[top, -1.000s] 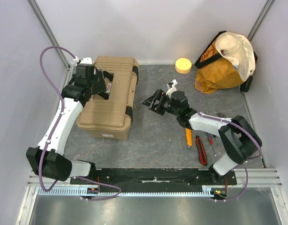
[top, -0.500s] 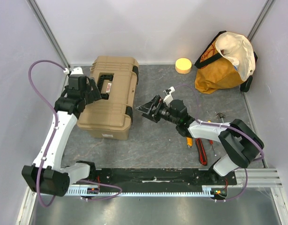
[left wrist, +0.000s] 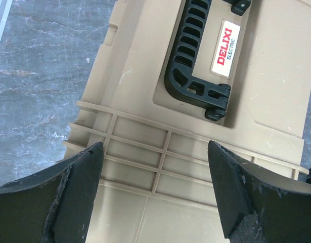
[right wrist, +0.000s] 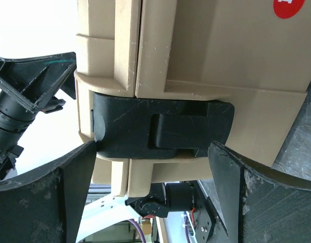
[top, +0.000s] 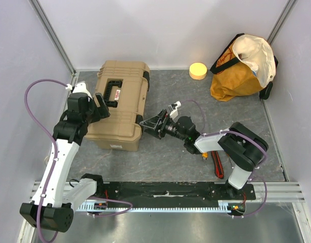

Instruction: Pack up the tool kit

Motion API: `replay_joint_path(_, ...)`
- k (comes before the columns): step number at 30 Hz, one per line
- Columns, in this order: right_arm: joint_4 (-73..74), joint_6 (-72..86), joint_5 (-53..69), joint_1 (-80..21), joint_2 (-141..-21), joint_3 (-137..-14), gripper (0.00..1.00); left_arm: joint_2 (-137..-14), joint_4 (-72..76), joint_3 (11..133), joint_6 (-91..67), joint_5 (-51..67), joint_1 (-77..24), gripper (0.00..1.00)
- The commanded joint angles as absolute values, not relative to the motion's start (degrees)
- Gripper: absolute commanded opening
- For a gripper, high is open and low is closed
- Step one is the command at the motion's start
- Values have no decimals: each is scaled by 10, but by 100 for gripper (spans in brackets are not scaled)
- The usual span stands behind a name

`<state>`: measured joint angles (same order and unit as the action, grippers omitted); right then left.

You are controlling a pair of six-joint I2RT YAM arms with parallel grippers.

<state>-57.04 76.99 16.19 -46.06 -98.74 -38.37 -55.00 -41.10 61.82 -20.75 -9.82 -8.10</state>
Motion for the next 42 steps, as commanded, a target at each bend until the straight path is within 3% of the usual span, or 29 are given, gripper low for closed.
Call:
replay_joint_path(1,-687,782,159,-474,-1012,-375,98,-535,-450,585,-233,-50,-81,88)
replay_joint_path(8,-672,751,152,-484,-1036,-374,98,-541,-453,566,-234,-28,-81,88)
replay_joint_path(16,-816,785,151,-501,-1128,-373,98,-540,-454,552,-247,-3,-81,87)
replay_joint_path(33,-969,814,196,-511,-1216,-425,98,-548,-446,522,-250,64,-81,86)
replay_joint_path(42,-1007,800,202,-525,-1171,-466,98,-535,-447,508,-265,94,-82,86)
